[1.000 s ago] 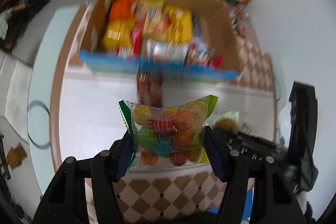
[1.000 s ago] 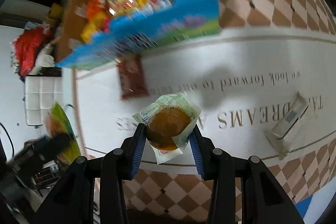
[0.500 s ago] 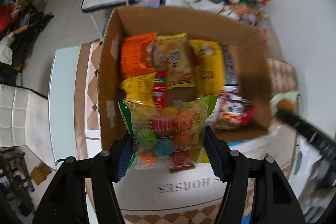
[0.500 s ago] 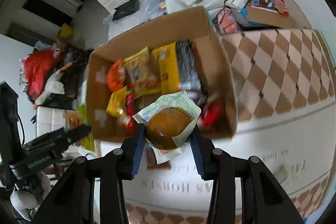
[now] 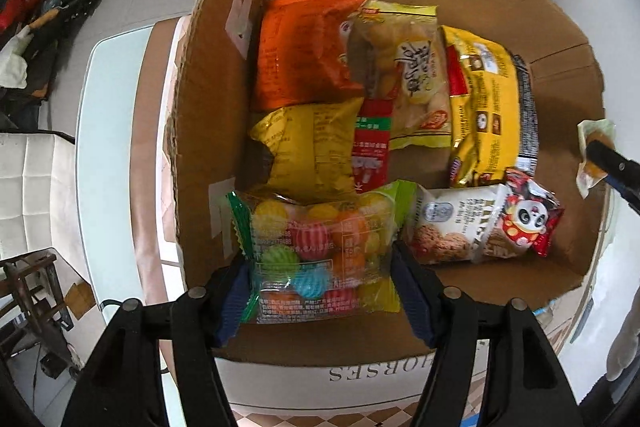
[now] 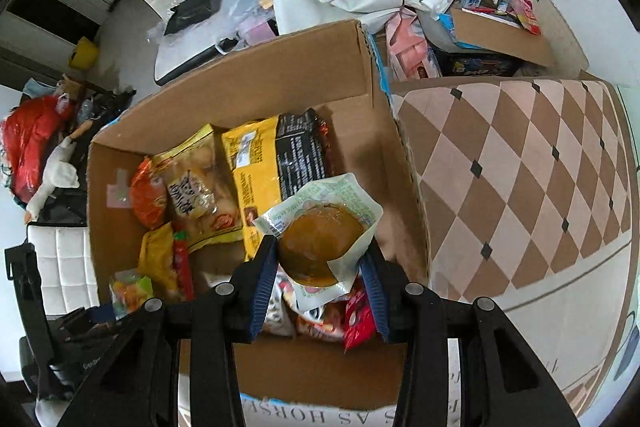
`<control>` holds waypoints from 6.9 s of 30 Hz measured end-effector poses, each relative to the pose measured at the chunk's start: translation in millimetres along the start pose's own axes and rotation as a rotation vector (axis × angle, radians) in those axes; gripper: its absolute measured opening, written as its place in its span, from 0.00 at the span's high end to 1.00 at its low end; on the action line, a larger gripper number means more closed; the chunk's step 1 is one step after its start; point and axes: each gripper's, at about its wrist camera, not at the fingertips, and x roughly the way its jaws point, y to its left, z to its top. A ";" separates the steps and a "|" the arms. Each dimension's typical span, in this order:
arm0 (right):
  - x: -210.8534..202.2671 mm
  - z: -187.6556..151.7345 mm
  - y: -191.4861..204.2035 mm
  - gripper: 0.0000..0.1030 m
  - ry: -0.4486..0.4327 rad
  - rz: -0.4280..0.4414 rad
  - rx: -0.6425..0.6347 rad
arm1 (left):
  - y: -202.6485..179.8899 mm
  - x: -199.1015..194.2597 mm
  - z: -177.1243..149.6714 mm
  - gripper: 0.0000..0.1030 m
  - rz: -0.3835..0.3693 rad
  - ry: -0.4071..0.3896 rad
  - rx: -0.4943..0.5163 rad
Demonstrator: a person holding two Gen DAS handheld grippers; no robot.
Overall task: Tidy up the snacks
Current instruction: 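Carry the candy bag and cake packet into the box and open both tools, then move both tools back toward the last snacks on the table, then grasp the brown biscuit packet with left tool while right tool grasps clear white packet, then carry the brown packet and white packet into the box and open both tools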
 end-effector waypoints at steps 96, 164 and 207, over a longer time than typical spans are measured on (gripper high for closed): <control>26.0 -266.9 -212.3 0.40 0.148 -0.126 0.407 | -78.1 70.9 -112.8 0.16 -0.062 -0.055 -0.106; 38.5 -346.5 -62.6 0.40 0.272 -0.180 -0.146 | -81.3 79.9 -262.2 0.49 -0.092 -0.013 0.016; 24.5 63.9 26.3 0.38 0.065 -0.162 -0.258 | -67.3 18.5 64.4 0.48 -0.109 0.022 0.006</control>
